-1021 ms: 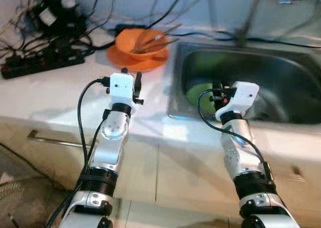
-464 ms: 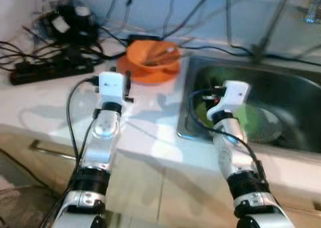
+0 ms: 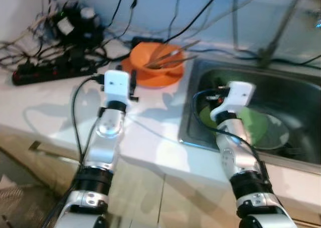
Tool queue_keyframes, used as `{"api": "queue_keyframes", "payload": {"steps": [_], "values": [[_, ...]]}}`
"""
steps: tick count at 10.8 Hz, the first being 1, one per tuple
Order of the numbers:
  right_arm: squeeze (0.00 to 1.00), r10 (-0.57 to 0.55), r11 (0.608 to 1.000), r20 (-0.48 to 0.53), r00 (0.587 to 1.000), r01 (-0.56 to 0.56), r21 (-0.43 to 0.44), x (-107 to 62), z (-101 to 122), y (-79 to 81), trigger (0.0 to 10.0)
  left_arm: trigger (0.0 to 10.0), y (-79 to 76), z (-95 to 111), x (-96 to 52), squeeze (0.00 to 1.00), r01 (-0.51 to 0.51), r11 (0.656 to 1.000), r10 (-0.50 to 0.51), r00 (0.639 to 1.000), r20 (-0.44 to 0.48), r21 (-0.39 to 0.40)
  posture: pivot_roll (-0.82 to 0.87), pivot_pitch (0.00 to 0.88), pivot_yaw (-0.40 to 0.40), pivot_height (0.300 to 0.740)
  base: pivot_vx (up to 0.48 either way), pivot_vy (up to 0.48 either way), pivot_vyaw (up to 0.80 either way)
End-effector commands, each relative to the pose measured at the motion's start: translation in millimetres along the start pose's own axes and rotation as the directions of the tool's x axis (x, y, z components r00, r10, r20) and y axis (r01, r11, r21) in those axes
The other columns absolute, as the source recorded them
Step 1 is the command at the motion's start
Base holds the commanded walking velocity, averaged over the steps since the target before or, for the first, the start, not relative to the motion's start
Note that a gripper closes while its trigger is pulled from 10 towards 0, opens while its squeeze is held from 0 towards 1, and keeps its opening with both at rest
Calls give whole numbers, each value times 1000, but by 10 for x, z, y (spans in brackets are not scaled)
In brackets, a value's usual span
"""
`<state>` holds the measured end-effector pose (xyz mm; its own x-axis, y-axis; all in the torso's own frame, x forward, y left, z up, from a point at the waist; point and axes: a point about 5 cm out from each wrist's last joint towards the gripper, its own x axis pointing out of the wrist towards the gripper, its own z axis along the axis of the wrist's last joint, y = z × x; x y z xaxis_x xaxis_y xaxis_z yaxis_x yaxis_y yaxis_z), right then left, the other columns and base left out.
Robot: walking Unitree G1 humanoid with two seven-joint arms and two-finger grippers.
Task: Kitchen organization
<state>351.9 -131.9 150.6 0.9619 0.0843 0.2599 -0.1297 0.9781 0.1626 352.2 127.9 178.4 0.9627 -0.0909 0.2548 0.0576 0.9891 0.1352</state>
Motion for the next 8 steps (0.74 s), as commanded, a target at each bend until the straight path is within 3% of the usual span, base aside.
{"api": "queue_keyframes", "payload": {"steps": [1,3,5,7,8], "values": [[0,-17,1000,3,1000,17,4,17,25,-46,10000,10000,-92,71,20,0,49,999,-49,999,15,-10,181,15,-9,740,0,0,0],[0,-16,1000,2,1000,16,2,17,22,-37,10000,10000,-172,108,61,0,147,984,-150,988,-30,-100,178,15,-7,740,0,0,0],[0,-20,1000,1,1000,20,0,11,22,-44,10000,10000,-136,197,189,0,213,963,-232,967,-103,-168,181,19,-2,740,0,0,0],[0,-22,1000,-1,1000,22,1,-4,15,-36,10000,10000,-31,263,331,0,242,960,-267,943,-197,-144,182,26,8,740,0,0,0],[0,-21,1000,-3,1000,21,2,-21,7,-25,10000,10000,7,200,388,0,258,956,-288,914,-287,-137,178,32,17,740,0,0,0]]}}
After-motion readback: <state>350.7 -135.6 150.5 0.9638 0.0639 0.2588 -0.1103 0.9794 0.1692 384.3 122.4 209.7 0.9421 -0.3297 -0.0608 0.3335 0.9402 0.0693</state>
